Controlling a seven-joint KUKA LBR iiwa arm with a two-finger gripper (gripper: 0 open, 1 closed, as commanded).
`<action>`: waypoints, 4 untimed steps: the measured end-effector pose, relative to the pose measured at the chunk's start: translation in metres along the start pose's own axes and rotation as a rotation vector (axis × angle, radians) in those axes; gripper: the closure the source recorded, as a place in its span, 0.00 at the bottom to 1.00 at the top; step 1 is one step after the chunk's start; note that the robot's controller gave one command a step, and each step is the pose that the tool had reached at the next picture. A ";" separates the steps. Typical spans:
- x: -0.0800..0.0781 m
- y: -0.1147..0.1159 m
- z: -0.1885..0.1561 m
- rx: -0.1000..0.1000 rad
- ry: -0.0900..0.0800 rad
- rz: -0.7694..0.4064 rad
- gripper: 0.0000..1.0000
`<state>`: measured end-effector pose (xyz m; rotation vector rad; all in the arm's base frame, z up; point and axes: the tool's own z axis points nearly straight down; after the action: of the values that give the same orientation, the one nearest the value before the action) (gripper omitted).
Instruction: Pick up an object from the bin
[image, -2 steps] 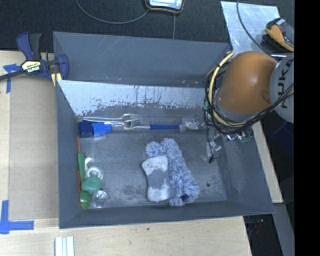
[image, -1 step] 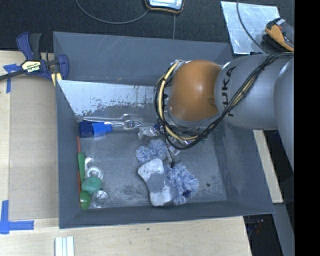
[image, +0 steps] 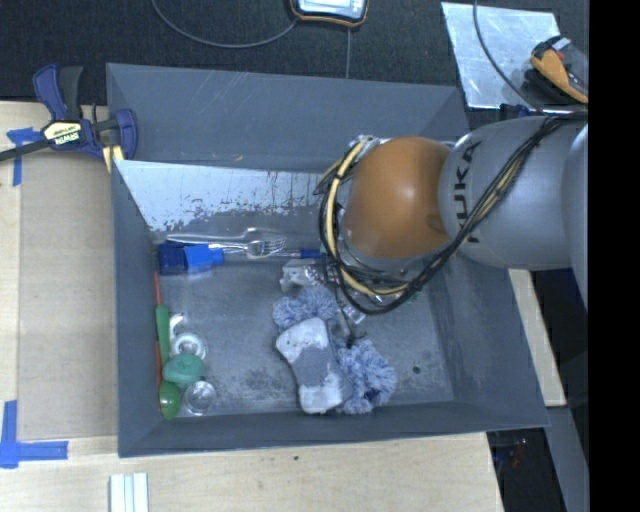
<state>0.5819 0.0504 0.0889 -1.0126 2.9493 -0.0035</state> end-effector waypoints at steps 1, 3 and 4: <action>0.023 -0.021 -0.009 0.001 0.010 0.006 0.00; 0.027 -0.009 0.015 0.011 -0.004 -0.093 0.00; 0.053 -0.022 0.011 0.008 -0.002 -0.416 0.00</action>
Offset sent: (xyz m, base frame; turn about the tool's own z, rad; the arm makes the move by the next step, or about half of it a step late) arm 0.0307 -0.0245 -0.0189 -0.4660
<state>0.5540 0.0005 0.0771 -1.5980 2.6731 -0.0213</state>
